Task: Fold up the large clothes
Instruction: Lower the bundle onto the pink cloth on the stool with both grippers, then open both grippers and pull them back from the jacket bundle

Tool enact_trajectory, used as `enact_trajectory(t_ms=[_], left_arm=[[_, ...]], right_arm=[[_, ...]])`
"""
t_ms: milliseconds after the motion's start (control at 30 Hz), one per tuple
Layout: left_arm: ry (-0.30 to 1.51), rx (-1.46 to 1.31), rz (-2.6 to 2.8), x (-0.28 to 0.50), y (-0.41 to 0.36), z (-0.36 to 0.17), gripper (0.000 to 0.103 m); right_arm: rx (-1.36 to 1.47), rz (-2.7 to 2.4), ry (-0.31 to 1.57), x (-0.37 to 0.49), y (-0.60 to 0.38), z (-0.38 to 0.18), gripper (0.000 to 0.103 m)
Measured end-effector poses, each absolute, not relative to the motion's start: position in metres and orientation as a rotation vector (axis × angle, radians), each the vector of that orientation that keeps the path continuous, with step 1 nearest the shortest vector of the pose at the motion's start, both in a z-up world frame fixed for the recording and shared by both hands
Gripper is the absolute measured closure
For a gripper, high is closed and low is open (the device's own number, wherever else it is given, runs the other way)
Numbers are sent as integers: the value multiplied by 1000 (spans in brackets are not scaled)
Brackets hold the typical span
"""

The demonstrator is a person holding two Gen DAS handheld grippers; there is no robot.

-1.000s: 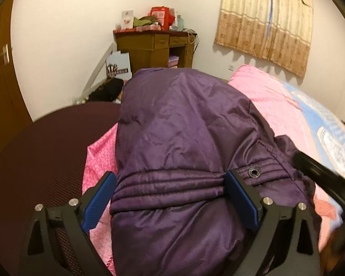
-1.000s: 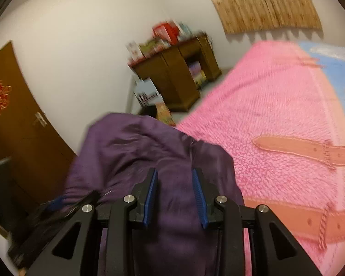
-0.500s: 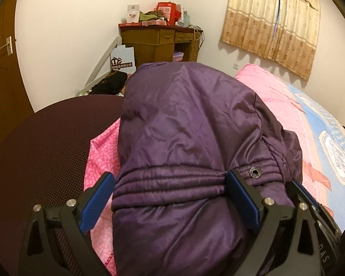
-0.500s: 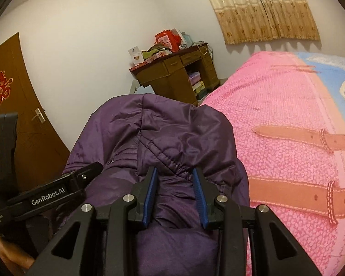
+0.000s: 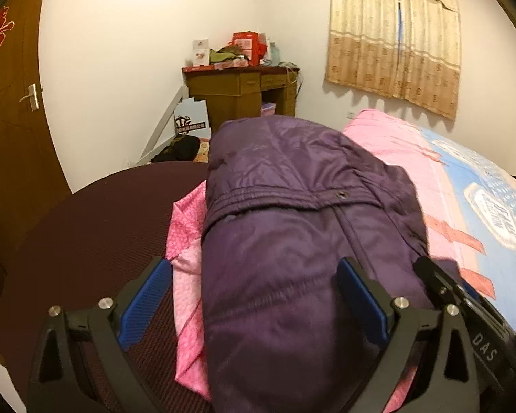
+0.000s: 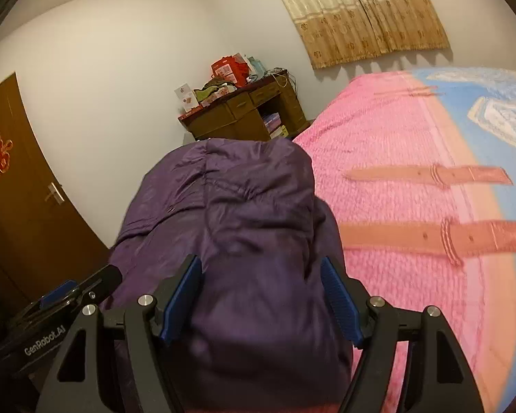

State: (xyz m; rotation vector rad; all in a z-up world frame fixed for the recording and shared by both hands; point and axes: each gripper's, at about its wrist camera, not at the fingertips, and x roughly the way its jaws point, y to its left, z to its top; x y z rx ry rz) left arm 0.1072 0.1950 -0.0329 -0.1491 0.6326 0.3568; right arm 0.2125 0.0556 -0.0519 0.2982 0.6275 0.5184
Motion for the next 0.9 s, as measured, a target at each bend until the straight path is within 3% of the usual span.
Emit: enact_trajectory(t_ms=[267,900], left_arm=[[588,-131,320,74,175,-7,0],[399,-66,394,18,132,51,0]], right_arm=[[213,491,603,171,47,-23,31],[129,438,339,72,12,63,28]])
